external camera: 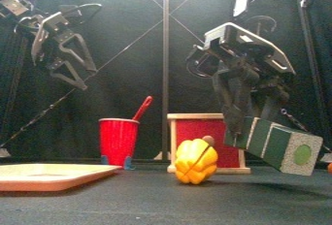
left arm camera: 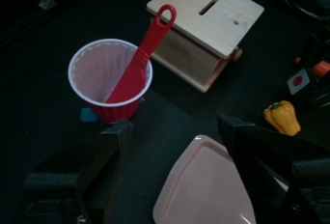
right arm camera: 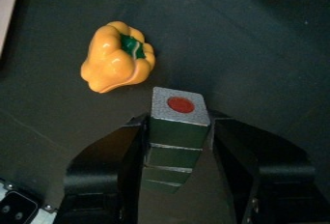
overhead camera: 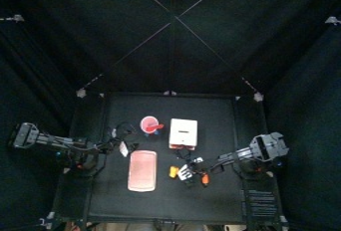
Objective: Put sushi roll on plate
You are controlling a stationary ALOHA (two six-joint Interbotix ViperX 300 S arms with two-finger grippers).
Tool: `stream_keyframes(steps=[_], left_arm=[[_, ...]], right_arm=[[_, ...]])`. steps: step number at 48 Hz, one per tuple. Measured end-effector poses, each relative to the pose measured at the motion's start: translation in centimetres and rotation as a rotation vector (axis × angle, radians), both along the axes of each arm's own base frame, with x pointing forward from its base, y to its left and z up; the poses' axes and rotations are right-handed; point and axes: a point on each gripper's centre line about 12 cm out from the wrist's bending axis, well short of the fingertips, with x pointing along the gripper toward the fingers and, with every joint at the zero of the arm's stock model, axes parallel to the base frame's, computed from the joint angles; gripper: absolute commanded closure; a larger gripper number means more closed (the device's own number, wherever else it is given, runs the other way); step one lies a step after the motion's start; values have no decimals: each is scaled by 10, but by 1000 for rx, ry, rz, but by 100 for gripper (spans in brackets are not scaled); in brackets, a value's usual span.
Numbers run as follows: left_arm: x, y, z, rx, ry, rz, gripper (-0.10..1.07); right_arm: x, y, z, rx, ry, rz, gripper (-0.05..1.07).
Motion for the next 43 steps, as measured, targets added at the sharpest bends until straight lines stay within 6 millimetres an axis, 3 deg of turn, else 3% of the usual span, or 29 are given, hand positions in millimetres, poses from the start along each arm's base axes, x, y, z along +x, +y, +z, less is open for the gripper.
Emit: stream_keyframes(steps=[10,26,43], left_arm=[[-3,0,1,2,-6,-2,-4],[-21,6,-1,-9,-37,27,-4],[-23,6,-4,-38,-34,37,-4]], right_arm=[[16,3,12,-4,-101,33,33],[61,7,44,43,-490,128,33],[108,-11,35,84,-732,156,33]])
